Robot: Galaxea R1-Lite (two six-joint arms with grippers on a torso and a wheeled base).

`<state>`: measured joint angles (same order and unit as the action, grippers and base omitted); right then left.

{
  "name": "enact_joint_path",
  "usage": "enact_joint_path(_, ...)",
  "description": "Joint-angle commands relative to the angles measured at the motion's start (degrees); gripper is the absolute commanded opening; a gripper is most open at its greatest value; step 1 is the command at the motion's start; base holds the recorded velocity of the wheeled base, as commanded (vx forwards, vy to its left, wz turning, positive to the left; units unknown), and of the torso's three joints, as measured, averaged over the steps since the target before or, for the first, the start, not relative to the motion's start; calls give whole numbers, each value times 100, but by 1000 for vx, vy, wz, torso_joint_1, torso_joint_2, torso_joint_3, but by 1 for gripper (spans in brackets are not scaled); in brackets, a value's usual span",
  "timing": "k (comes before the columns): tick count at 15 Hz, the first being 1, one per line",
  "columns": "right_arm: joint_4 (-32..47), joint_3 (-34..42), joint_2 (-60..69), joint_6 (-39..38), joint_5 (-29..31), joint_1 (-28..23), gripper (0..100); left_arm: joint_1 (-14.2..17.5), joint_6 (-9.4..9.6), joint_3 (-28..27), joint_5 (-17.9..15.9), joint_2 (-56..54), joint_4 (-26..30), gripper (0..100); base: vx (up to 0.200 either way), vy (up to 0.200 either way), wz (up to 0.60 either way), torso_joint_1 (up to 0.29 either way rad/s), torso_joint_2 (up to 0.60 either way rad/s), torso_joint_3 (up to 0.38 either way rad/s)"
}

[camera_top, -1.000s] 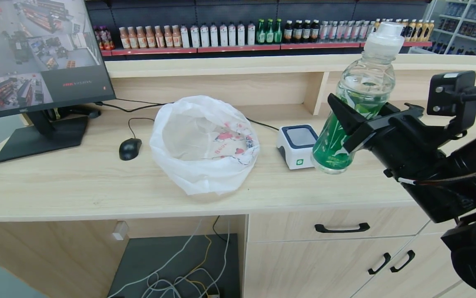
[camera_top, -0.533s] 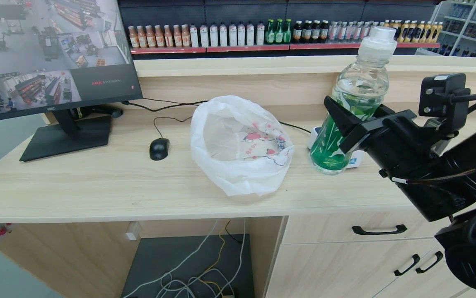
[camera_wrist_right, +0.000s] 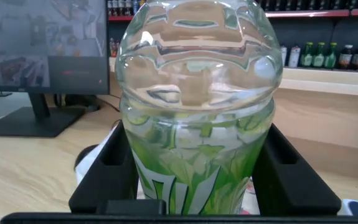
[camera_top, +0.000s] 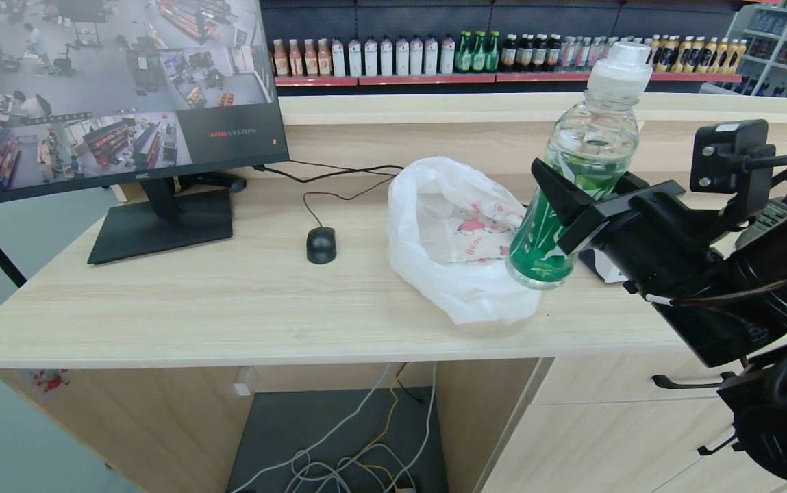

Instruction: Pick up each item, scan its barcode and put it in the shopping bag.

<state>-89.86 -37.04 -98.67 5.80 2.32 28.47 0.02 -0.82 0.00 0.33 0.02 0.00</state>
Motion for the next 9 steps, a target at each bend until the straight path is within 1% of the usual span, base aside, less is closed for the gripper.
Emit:
enact_joint_path(1,-14,-5,6,17,14,-8,0,6,3,0,2,-2,0,100,0,0,0,0,0,0)
enact_joint_path(3,-14,-41,-47,-9,14,-16,0,6,11,0,2,-2,0,100,0,0,0,0,0,0)
enact_joint_path(5,-14,-348,-258,-9,-12,-16,0,6,11,0,2,-2,0,100,0,0,0,0,0,0)
enact_joint_path(6,-14,-647,-434,-18,-21,-16,0,6,11,0,2,-2,0,100,0,0,0,0,0,0)
enact_joint_path(9,812,-1825,-882,-185,-29,-16,0,6,11,0,2,-2,0,100,0,0,0,0,0,0)
